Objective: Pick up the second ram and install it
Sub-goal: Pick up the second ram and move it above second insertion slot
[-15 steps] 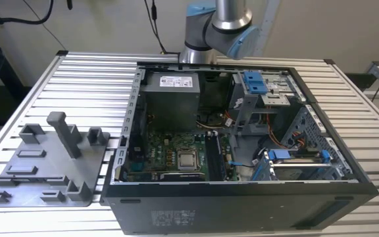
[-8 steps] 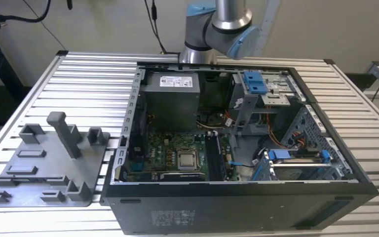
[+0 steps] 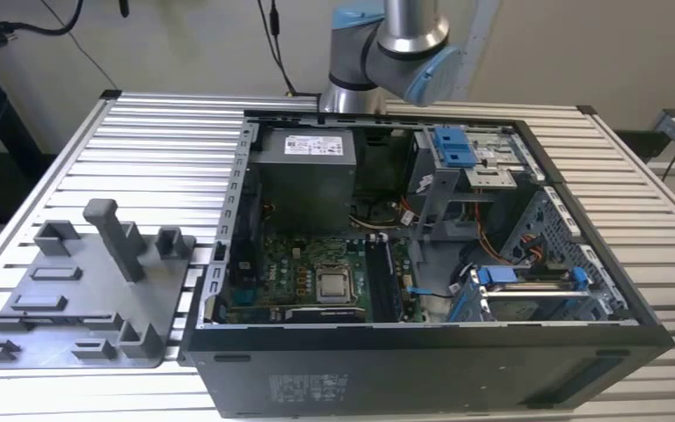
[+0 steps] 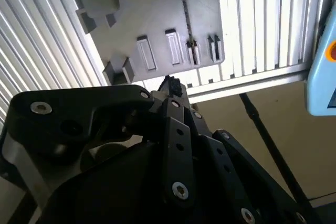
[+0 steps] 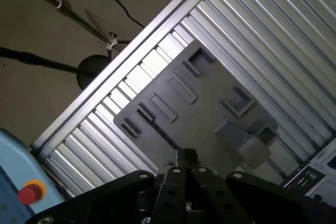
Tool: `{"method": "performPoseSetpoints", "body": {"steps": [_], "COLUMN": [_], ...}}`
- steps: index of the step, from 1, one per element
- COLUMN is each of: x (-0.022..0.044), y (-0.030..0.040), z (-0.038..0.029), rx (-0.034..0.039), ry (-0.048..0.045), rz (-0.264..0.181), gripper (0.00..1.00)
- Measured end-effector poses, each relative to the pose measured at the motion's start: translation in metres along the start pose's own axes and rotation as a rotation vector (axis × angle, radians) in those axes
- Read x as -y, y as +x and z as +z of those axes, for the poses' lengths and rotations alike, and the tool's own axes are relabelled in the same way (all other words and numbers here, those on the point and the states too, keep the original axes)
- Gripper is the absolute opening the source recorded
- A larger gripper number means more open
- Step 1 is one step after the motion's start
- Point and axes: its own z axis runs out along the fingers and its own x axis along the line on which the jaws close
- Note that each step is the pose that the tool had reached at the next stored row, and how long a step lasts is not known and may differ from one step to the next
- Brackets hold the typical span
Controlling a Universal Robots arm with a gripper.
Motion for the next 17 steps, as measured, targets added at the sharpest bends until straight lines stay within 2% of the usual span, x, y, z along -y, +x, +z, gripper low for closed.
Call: {"method": "performPoseSetpoints", "body": {"steps": [3, 4, 11, 17], "x": [-0.0001, 0.0, -0.0002, -0.0002], "y": [-0.0002, -0.0002, -0.0001, -0.0002], "z": [0.0002, 0.0002, 0.0002, 0.0004], "rx": [0.0098, 0.0107, 0.0098, 0.0074], "ry": [0.0101, 0.0111, 0.0109, 0.0101], "rz": [-0.02, -0.024, -0.05, -0.113], "gripper": [0.11, 0.11, 0.11, 0.11]}}
